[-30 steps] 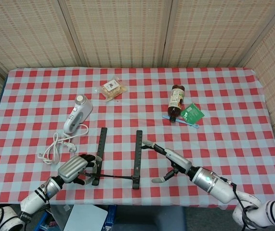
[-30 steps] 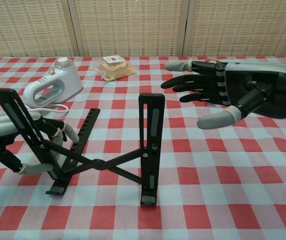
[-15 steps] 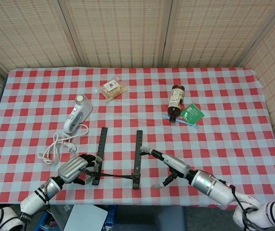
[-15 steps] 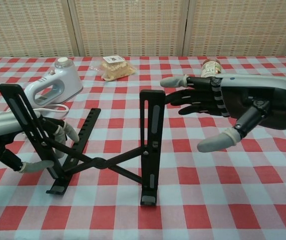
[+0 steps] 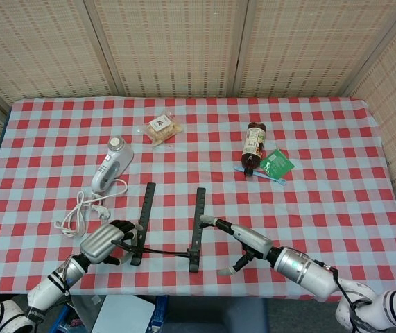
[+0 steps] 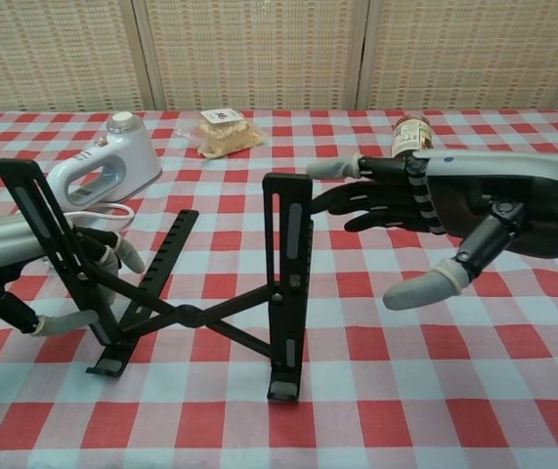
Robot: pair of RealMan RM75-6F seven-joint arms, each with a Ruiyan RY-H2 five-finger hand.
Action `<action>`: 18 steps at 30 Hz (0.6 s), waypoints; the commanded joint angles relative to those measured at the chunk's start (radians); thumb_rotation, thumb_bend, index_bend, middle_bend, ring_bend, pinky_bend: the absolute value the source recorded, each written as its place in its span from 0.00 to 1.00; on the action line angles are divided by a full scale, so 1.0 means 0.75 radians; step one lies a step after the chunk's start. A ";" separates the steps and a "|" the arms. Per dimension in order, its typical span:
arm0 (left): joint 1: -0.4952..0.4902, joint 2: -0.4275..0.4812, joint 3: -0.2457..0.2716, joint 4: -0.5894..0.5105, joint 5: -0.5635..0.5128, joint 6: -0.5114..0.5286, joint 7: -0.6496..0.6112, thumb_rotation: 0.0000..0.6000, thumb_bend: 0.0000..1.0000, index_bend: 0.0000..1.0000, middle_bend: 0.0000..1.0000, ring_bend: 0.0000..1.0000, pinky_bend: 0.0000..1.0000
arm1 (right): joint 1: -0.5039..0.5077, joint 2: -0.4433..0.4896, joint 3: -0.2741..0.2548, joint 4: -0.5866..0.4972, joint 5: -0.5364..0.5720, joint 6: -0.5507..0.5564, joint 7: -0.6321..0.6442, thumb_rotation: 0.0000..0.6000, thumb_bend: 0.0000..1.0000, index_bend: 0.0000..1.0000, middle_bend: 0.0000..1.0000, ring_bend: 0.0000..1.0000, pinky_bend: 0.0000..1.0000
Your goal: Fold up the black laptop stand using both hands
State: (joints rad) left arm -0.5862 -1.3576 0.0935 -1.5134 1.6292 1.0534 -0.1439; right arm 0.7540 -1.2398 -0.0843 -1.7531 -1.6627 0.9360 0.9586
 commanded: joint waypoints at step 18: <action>-0.004 0.025 -0.009 -0.080 -0.042 -0.050 0.041 1.00 0.39 0.44 0.29 0.26 0.28 | 0.018 -0.015 0.017 -0.049 0.129 -0.118 -0.240 1.00 0.10 0.03 0.14 0.00 0.03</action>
State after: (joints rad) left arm -0.5879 -1.3435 0.0868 -1.5669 1.6009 1.0207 -0.1146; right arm 0.7612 -1.2486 -0.0835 -1.7714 -1.6075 0.8798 0.8336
